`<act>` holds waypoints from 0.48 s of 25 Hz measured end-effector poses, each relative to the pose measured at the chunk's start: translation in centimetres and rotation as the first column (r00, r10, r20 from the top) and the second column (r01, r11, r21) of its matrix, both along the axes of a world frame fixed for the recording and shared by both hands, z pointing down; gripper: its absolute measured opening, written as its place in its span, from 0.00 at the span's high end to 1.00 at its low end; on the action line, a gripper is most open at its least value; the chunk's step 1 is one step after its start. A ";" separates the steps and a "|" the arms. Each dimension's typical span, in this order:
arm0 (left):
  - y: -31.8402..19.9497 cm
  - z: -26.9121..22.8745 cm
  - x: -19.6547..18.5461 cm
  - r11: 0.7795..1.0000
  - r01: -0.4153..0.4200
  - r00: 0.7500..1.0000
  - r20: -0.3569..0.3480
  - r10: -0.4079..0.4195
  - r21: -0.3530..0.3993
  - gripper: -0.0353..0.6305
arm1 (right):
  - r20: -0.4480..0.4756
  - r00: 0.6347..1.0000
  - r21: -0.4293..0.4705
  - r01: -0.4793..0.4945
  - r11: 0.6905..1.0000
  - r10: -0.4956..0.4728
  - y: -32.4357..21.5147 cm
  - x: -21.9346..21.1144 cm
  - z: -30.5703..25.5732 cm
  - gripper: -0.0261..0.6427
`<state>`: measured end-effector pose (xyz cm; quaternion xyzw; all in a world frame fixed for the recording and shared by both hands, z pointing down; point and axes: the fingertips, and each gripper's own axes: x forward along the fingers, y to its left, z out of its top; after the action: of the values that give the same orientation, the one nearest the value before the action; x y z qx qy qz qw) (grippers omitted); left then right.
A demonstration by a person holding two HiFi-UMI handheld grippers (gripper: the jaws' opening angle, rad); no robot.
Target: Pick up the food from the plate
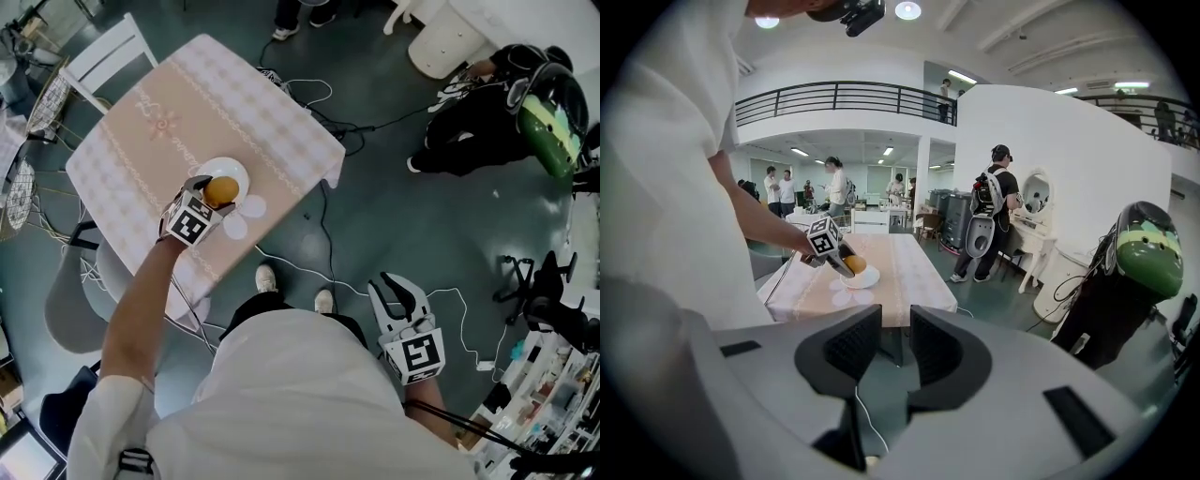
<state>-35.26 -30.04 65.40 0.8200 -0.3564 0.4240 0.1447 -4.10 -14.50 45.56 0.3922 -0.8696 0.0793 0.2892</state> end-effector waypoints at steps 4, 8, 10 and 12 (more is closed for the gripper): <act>0.4 -2.8 0.2 0.996 0.087 0.993 -0.077 -0.087 0.009 0.40 | 0.016 1.000 0.003 0.023 1.000 -0.023 0.1 0.3 0.0 0.81; 1.8 -5.8 1.3 0.987 0.154 0.982 -0.119 -0.149 0.036 0.40 | 0.036 0.997 0.022 0.063 0.998 -0.063 0.1 1.3 -0.2 0.81; 3.1 -6.9 2.5 0.983 0.179 0.977 -0.123 -0.171 0.052 0.40 | 0.046 0.995 0.028 0.082 0.996 -0.083 0.5 2.5 0.0 0.81; 4.1 -8.5 3.6 0.976 0.209 0.970 -0.142 -0.198 0.068 0.40 | 0.053 0.993 0.033 0.107 0.994 -0.108 0.5 3.3 0.1 0.81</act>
<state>-31.69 -25.96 56.94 0.8111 -0.4452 0.3355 0.1770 -0.84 -13.97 45.65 0.3467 -0.8982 0.0613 0.2631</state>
